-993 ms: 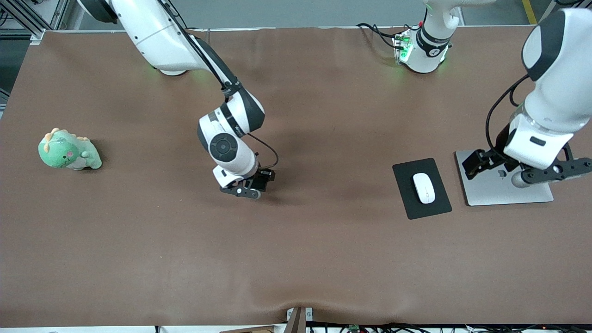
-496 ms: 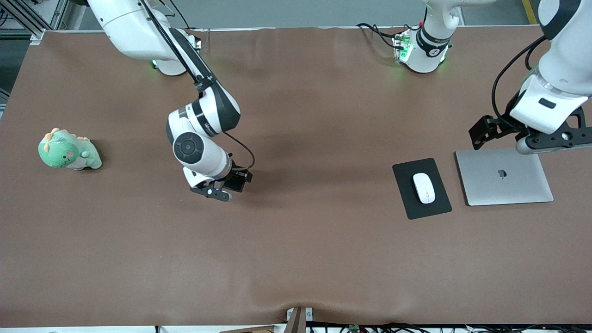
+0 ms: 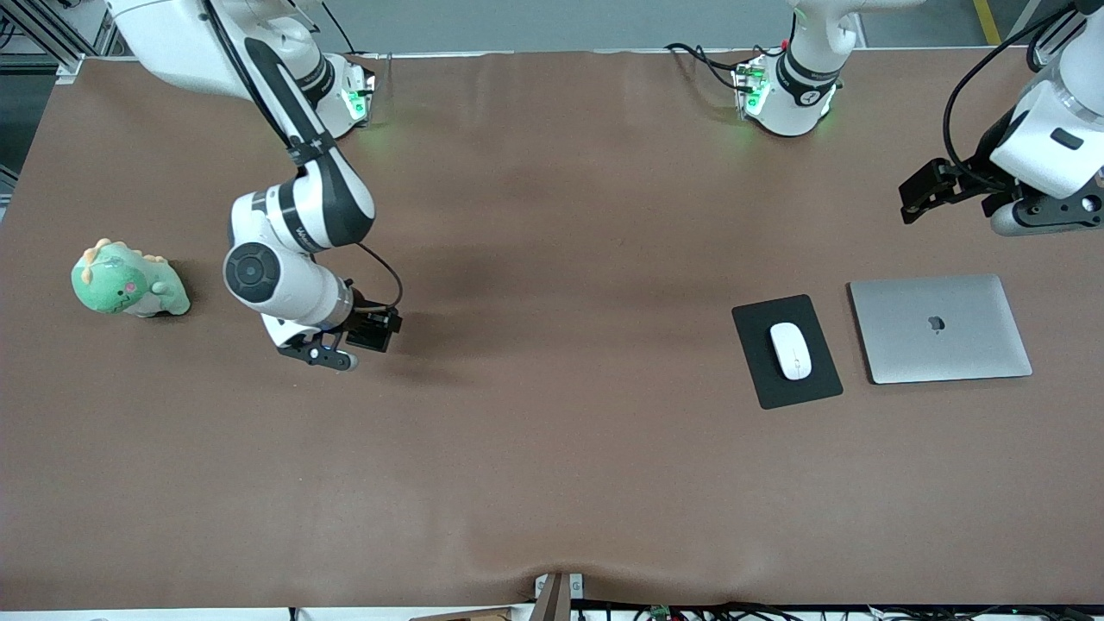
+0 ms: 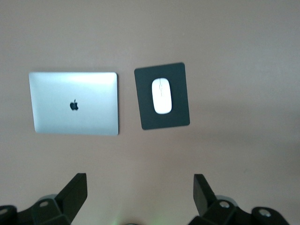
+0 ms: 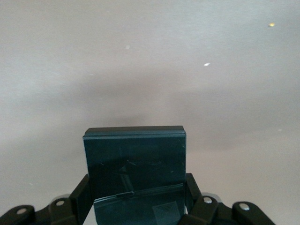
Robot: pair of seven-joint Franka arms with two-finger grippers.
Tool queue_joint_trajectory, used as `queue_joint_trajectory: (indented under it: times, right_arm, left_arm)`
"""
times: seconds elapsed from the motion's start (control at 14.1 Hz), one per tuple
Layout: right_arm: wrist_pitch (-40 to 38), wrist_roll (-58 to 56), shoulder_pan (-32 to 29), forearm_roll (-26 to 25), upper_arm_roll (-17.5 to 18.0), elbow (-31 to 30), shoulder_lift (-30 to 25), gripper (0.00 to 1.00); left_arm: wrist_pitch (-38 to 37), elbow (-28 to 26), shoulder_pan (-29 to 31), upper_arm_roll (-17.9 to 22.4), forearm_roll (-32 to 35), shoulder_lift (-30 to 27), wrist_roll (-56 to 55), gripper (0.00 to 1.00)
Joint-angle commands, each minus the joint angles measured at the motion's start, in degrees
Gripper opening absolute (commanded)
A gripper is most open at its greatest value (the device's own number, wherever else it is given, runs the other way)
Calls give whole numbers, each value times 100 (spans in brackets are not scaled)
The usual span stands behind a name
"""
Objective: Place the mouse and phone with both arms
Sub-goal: 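Carry the black phone with the right gripper toward the green plush toy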
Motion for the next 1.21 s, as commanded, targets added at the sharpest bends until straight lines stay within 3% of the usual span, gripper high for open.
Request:
queue_joint_trajectory:
  times: [0.0, 0.28, 0.71, 1.13]
  right_arm:
    - [91, -365, -382, -42, 92, -555, -453, 0]
    - [257, -1057, -751, -59, 57, -994, -699, 0]
    - [539, -2438, -1094, -173, -707, -1382, -735, 0]
    - [583, -3134, -1542, -358, -884, -1707, -726, 0]
  left_arm:
    - [-119, -101, 100, -14, -152, -178, 122, 100]
    - [-119, -101, 100, -23, -152, -135, 122, 100]
    - [-110, -136, 109, 12, -152, -126, 113, 100]
    - [-119, -145, 109, 12, -152, -135, 113, 100]
